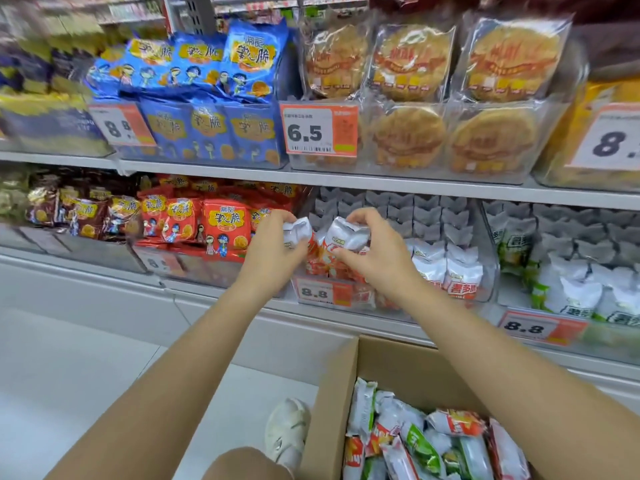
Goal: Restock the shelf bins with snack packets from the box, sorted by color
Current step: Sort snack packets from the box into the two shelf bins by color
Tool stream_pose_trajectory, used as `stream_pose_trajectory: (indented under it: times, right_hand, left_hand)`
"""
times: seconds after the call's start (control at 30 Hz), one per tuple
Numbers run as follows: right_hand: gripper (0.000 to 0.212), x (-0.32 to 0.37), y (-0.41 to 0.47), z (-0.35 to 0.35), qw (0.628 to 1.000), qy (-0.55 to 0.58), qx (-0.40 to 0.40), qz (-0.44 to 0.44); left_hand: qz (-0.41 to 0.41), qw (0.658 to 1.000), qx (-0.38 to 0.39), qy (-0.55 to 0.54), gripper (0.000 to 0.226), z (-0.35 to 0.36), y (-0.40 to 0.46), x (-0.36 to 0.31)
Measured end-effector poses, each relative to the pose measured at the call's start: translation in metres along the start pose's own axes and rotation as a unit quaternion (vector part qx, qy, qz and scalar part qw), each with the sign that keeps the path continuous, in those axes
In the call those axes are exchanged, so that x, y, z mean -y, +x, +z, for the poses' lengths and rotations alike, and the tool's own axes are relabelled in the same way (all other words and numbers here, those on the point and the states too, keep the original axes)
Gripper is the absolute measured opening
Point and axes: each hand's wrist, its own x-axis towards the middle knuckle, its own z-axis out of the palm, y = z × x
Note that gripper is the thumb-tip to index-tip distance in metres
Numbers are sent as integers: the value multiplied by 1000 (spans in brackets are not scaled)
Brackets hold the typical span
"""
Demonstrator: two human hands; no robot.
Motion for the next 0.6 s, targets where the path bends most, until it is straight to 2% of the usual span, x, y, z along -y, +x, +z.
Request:
stream_pose_trajectory:
  times: [0.17,0.3,0.43,0.5,0.6]
  right_hand:
    - [44,-16,13,18,986,-144,77,-26]
    - [48,-26,17,30,946,-311,80,-42]
    - [45,-38,9,34,936,-333,66,-96]
    - [42,-43,4,35,915,-376,77,-124]
    - [45,-44,0,38,897,-409,150,-75]
  left_hand:
    - [15,977,147,155,42,18,14,25]
    - [83,956,109,261,46,29,11,33]
    - [142,954,30,263,36,35,2,42]
    - [156,935,72,309,43,39,-3,45]
    - [105,911,158,366,50,46,-9,40]
